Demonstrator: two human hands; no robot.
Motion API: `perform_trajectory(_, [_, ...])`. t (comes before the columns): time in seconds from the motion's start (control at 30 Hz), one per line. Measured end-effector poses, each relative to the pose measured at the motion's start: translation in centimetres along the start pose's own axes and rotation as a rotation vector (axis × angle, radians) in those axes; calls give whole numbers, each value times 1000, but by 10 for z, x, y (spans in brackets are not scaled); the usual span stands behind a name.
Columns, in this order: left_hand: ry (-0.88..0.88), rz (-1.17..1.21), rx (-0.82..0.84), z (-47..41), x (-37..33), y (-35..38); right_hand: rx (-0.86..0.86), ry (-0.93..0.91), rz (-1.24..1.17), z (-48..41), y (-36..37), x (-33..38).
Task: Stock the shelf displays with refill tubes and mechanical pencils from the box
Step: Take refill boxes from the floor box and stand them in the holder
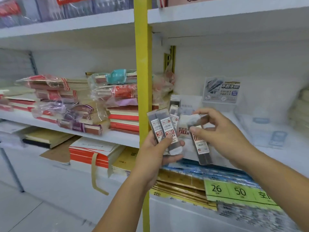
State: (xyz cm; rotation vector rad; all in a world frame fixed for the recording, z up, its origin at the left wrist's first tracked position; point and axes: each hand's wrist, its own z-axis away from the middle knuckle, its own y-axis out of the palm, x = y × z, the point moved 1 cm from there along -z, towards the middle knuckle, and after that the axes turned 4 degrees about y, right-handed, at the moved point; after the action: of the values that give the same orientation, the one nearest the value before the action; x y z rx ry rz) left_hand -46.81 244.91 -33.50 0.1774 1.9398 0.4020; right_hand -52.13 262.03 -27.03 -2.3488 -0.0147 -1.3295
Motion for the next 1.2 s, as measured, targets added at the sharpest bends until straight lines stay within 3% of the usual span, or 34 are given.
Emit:
perform_trajectory(0.17, [114,-77,-101,-17,-5,-9,-138,-129,-55,-61,-21,29])
perform_trajectory(0.3, [170,-96,-173,-24,-6,-19,-245,-243,222,-104,-27,39])
perform_trajectory(0.4, [170,-116,-170,-26,-5,-21,-208,-237,472,-125,-24,28])
perform_trajectory(0.63, [168,-123,-132,-27,-4,-21,-66,-132,614,-143,-6,-10])
perform_trajectory(0.77, [143,-146,-100,-26,-3,-21,-67,-152,779,-149,-7,-22])
perform_trajectory(0.9, [104,-139,-64,-24,-2,-20,-155,-296,1030,-152,-11,-25])
perform_trajectory(1.0, [82,-125,-51,-24,-1,-19,-179,-267,1150,-152,-16,-23])
perform_trajectory(1.1, [80,-115,-43,-23,-2,-19,-226,-336,1083,-139,-18,-14])
perform_trajectory(1.17, [87,-111,-40,-23,-3,-19,-221,-355,839,-117,-14,1])
perform_trajectory(1.2, [90,-109,-36,-22,-4,-19,-141,-302,677,-103,-10,9])
